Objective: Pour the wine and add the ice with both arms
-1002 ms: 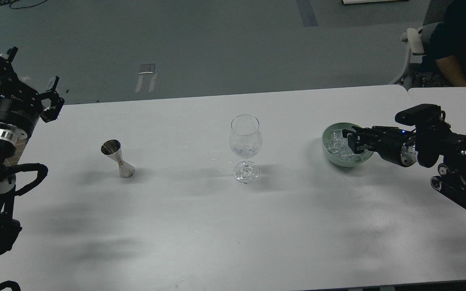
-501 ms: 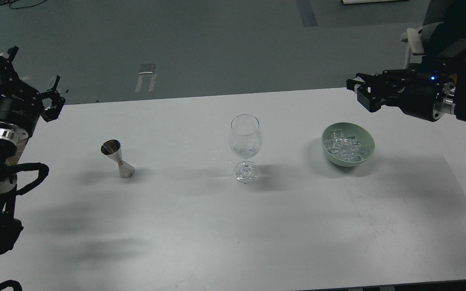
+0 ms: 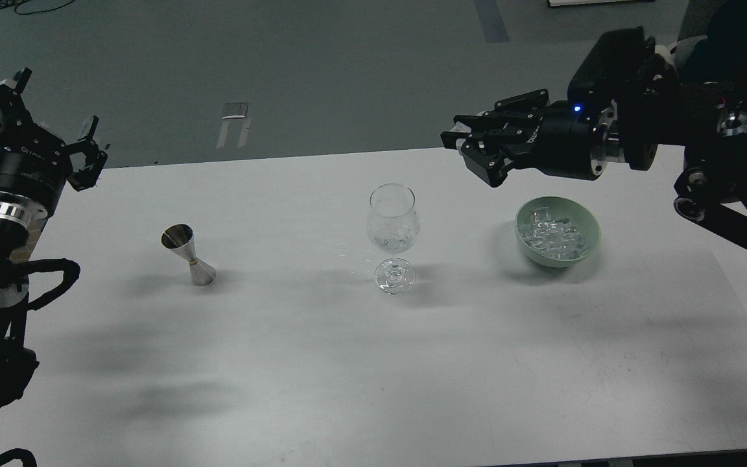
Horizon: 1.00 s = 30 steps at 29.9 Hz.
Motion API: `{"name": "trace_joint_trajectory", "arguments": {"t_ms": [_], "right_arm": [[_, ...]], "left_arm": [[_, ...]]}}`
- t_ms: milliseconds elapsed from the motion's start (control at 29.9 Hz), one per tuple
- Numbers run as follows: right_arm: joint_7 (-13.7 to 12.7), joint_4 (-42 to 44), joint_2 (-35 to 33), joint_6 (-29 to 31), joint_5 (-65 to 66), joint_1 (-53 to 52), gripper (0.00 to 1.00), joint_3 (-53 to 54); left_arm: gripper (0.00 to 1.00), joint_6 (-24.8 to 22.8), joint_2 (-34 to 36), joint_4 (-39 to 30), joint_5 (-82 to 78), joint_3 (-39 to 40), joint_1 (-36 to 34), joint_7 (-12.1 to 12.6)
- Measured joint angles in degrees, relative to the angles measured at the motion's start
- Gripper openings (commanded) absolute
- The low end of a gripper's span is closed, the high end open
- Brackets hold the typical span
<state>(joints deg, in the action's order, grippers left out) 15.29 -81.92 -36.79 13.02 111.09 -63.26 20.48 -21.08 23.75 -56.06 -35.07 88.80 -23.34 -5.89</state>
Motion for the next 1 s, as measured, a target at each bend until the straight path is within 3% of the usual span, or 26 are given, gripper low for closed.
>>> {"name": "trace_joint_trajectory", "arguments": {"t_ms": [368,1002], "right_arm": [[-0.66,0.89,6.65,2.64,6.42,0.45,0.09,-0.38],[-0.71,1.34,8.07,4.29,6.82,0.27,0.1,-0.43]], "left_arm": [[0.98,0.0,0.15,-0.1,0.0,0.01,-0.2,0.09],[0.98,-0.01,-0.03,-0.18,0.1,0.14,-0.24,0.09]]}}
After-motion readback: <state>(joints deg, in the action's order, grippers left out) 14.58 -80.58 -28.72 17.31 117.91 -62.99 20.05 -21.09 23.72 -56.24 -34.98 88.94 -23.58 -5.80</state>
